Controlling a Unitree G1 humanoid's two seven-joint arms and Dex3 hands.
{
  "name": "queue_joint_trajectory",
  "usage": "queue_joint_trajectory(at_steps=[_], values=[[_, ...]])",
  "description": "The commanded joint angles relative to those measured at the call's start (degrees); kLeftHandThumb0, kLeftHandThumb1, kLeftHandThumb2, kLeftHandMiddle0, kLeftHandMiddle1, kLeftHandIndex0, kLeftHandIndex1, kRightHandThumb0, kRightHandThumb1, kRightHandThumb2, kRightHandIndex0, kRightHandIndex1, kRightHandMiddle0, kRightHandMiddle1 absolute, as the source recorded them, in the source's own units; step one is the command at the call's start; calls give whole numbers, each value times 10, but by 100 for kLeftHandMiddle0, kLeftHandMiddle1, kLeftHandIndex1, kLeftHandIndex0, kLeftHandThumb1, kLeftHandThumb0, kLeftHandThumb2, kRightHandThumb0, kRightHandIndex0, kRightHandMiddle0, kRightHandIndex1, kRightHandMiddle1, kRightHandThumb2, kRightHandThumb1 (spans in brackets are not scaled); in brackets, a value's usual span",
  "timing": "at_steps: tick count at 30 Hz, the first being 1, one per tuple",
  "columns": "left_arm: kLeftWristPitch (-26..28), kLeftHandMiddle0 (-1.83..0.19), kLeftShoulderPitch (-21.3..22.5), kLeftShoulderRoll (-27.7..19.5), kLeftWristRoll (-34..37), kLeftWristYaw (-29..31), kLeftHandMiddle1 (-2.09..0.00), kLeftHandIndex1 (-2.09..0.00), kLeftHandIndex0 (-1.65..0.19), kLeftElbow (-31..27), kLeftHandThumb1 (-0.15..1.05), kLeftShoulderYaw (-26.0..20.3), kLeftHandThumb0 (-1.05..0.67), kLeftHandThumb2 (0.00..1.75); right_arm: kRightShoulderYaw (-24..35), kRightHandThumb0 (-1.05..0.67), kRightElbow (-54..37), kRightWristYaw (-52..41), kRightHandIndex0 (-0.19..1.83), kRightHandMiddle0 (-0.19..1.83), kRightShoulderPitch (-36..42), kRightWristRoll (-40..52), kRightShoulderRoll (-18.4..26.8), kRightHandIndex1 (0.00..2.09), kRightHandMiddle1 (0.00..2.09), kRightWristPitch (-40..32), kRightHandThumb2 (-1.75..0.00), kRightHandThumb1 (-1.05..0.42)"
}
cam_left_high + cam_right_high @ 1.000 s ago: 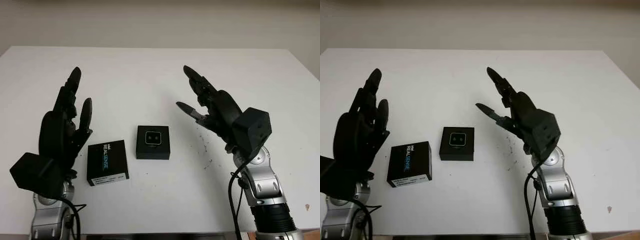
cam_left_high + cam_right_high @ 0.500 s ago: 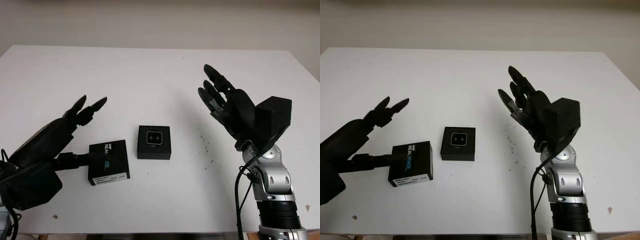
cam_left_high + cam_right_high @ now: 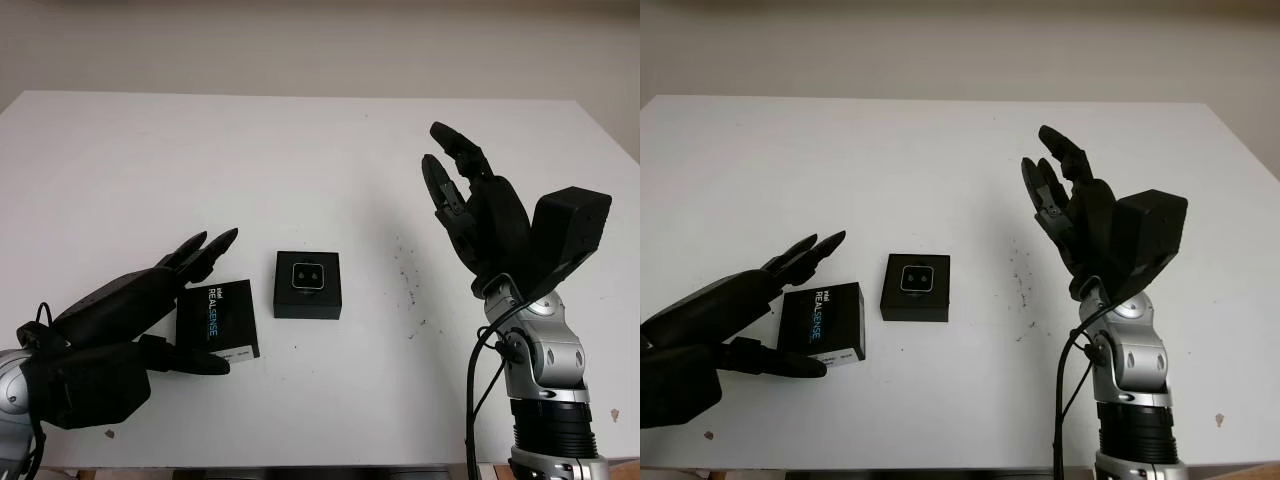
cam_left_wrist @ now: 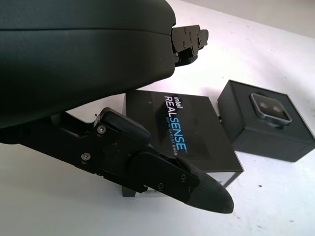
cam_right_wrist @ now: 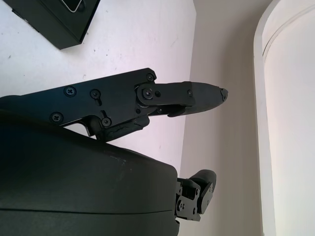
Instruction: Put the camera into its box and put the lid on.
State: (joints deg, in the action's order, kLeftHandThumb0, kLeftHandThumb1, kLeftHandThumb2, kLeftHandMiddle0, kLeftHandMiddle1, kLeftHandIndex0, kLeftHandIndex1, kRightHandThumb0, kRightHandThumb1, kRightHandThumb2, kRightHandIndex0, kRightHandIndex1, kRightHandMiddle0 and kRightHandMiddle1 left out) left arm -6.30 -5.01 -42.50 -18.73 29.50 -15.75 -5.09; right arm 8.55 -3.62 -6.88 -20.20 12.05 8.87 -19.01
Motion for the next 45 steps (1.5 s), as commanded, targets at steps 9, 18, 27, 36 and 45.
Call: queue_joint_trajectory(at_steps=[9, 18, 27, 36, 45], values=[[-26, 16, 25, 1, -10, -9, -5, -1, 19, 44, 90, 29, -80, 5, 1, -54, -10, -9, 2, -19, 3, 1, 5, 5, 60, 3, -33, -105], [-61, 7, 36, 1, -14, -19, -8, -6, 13, 76, 87, 42, -71, 5, 2, -53, -9, -18, 0, -19, 6, 1, 7, 4, 53, 6, -34, -105], [-48, -30, 32, 21, 39, -13, -22, -20, -17, 82, 89, 36, -53, 6, 3, -54, -7, -22, 0, -18, 11, -1, 11, 4, 52, 5, -35, -105], [-41, -27, 27, 19, 46, -16, -123, -108, -24, 72, 104, 37, -28, 14, 4, -55, -10, -13, 1, -15, 11, -1, 10, 5, 55, 1, -33, -105], [-64, -21, 23, 26, 2, -56, -162, -136, -17, 70, 105, 39, -26, 18, 4, -57, -13, -13, 1, -16, 12, 1, 8, 5, 57, -2, -30, -105]])
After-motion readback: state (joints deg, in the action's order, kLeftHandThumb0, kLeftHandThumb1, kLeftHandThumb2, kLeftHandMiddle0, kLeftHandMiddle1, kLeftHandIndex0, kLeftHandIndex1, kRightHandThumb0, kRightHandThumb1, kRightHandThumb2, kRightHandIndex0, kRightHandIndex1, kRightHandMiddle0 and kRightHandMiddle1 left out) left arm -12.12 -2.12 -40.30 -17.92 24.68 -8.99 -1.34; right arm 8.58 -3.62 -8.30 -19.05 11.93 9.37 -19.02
